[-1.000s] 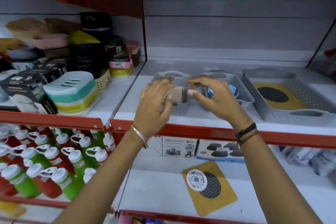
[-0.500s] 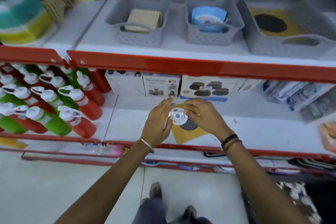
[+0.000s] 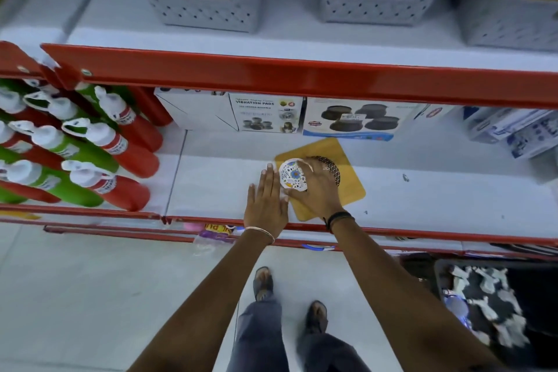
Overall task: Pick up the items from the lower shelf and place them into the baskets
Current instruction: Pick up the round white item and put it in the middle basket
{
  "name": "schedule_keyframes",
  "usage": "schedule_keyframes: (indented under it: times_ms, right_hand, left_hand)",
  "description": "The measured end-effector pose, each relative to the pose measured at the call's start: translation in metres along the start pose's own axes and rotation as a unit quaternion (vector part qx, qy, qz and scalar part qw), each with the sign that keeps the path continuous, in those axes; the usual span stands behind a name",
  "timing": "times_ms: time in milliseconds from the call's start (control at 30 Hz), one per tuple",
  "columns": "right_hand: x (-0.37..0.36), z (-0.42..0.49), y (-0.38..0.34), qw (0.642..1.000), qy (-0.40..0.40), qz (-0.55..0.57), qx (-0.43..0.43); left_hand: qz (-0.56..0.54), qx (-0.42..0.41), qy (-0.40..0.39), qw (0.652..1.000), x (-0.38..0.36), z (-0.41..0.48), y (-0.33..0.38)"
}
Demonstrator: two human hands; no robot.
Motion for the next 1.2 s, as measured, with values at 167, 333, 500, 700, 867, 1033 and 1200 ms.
schedule_keyframes:
  times_ms: [167, 333, 500, 700, 867, 1033, 1200]
  right_hand:
    - [0.009, -0.006, 0.005, 0.998, 0.007, 0.066, -0.012]
    - [0.050, -0.028, 0.012, 0.993, 0.028, 0.114, -0.024]
    - [0.136, -0.065, -0.024, 0.989, 0.034, 0.128, 0.065]
    - [0.256, -0.113, -0.091, 0.968, 0.079, 0.132, 0.198]
    - [0.327, -0.110, -0.123, 0.955, 0.136, 0.096, 0.245]
    - [0.387, -0.070, -0.146, 0.943, 0.198, 0.072, 0.256]
    - [0.403, -0.003, -0.151, 0.965, 0.157, 0.021, 0.207]
  left_hand:
    - [0.011, -0.020, 0.004, 1.000, 0.001, 0.000, 0.002]
    - [0.000, -0.059, 0.036, 0.998, 0.021, -0.016, 0.013]
    - [-0.083, -0.100, 0.163, 0.978, 0.107, -0.044, 0.054]
    - [-0.122, -0.160, 0.292, 0.935, 0.228, -0.078, 0.107]
    - [-0.107, -0.206, 0.328, 0.915, 0.307, -0.072, 0.144]
    - [-0.077, -0.240, 0.321, 0.913, 0.363, -0.039, 0.173]
    - [0.027, -0.242, 0.220, 0.945, 0.375, 0.025, 0.187]
Point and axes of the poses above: each hand's wrist, its own z-axis towards the middle knuckle, its own x-axis out of the back of the hand, y = z × x, the point moved 10 cm from there along z, towards the middle knuckle, and after that the axes turned 3 degrees about y, right-handed, at the moved point
